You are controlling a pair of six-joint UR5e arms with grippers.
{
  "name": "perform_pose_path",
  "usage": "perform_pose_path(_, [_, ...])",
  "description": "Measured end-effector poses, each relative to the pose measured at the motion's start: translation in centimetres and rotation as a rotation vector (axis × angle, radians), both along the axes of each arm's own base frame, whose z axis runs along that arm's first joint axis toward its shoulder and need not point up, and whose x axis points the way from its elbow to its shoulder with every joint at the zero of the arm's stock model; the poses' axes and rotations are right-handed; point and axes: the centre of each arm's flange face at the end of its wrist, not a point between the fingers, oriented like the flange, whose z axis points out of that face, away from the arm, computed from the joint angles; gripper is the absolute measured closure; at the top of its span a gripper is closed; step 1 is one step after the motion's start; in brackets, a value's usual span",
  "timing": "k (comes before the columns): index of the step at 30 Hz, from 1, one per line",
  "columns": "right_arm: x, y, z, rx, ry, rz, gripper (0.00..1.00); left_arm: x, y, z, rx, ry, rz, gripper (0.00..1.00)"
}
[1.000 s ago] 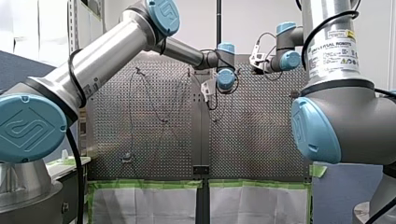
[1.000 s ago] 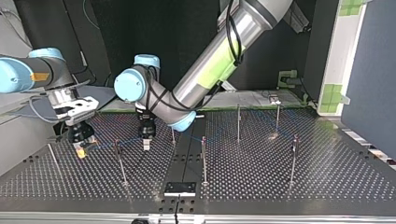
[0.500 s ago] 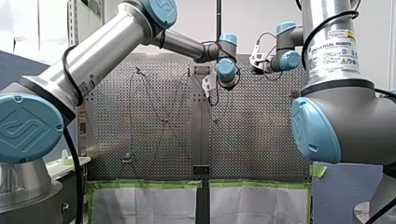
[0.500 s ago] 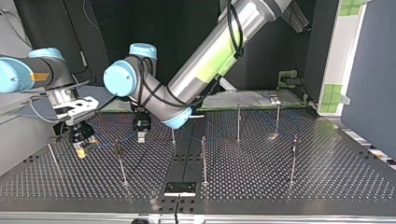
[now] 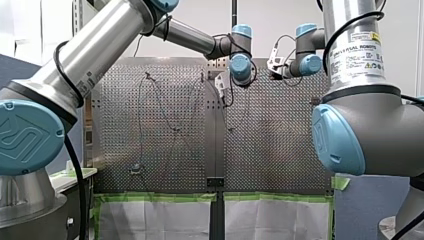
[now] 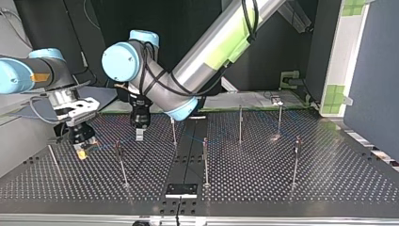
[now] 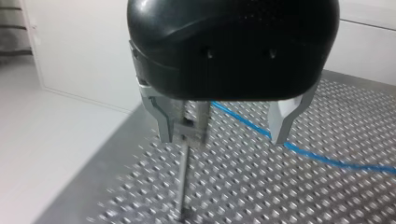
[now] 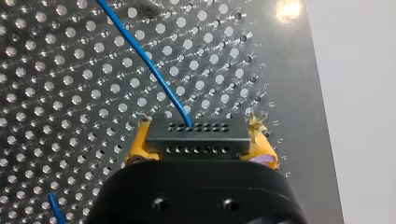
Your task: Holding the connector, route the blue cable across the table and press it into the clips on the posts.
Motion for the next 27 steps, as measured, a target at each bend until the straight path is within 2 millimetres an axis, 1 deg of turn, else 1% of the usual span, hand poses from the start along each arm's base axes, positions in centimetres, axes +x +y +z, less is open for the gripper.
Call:
perform_pose_path(7, [0.0, 0.0, 0.0, -0.001, 0.001, 0.001, 1.0, -2.1, 0.7, 2.3, -0.045, -0.055, -0.013, 0.0])
perform_pose_path(12, [0.0, 0.0, 0.0, -0.002, 0.003, 0.001, 1.0, -3.2, 1.6, 3.7, -0.064, -0.09, -0.012, 0.0])
perform_pose_path(19, [0.0, 0.0, 0.0, -0.002, 0.004, 0.001, 1.0, -5.0, 3.4, 5.7, -0.086, -0.133, -0.001, 0.0])
perform_pose_path(27, [0.0, 0.0, 0.0, -0.004, 0.006, 0.0, 1.0, -7.1, 4.9, 7.6, -0.135, -0.185, -0.006, 0.0])
